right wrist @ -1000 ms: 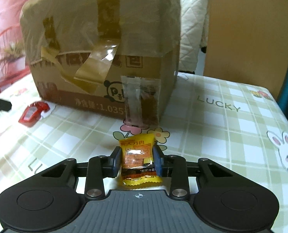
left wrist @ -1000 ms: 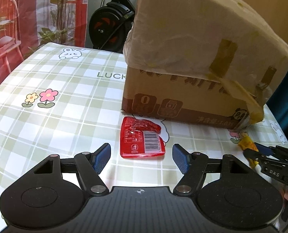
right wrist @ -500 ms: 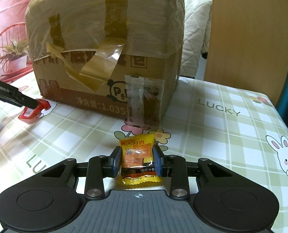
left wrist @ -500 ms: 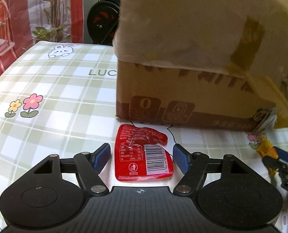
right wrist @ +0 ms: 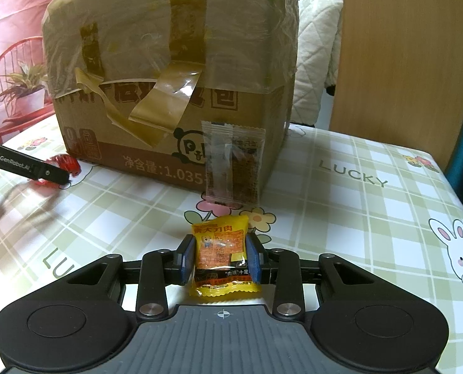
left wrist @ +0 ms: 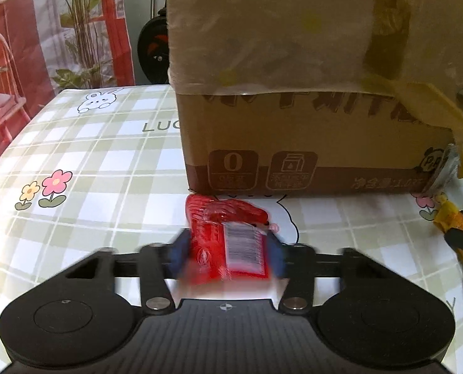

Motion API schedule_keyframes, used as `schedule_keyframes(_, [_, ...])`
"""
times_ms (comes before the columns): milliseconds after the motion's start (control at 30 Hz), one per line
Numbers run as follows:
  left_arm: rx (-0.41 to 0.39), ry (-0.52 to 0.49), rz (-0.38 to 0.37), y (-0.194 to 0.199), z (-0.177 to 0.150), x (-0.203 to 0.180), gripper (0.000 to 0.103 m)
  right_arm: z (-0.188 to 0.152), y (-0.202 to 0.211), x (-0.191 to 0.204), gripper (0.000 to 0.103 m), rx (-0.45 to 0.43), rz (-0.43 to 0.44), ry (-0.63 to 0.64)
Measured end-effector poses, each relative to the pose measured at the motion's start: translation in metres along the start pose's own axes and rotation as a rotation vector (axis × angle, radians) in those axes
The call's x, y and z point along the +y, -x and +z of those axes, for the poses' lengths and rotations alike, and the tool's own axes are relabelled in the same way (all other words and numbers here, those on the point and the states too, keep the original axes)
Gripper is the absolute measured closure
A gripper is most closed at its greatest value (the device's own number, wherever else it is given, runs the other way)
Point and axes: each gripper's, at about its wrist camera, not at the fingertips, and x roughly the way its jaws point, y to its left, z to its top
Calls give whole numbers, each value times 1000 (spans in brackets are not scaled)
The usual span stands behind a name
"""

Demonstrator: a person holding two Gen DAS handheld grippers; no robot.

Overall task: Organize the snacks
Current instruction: 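Close the left gripper on the red packet while the right gripper grasps the yellow packet, then carry both packets into the box and open both grippers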

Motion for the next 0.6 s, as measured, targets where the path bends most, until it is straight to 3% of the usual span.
schedule_keyframes(100, [-9, 25, -14, 4, -5, 5, 67, 0, 0, 0, 71, 0, -1, 0])
schedule_keyframes(133, [-12, 33, -15, 7, -8, 6, 79, 0, 0, 0, 71, 0, 0, 0])
schedule_keyframes(200, [-11, 45, -23, 9, -12, 10, 89, 0, 0, 0, 71, -1, -1, 1])
schedule_keyframes(600, [-100, 33, -69, 40, -17, 3, 92, 0, 0, 1, 72, 3, -2, 2])
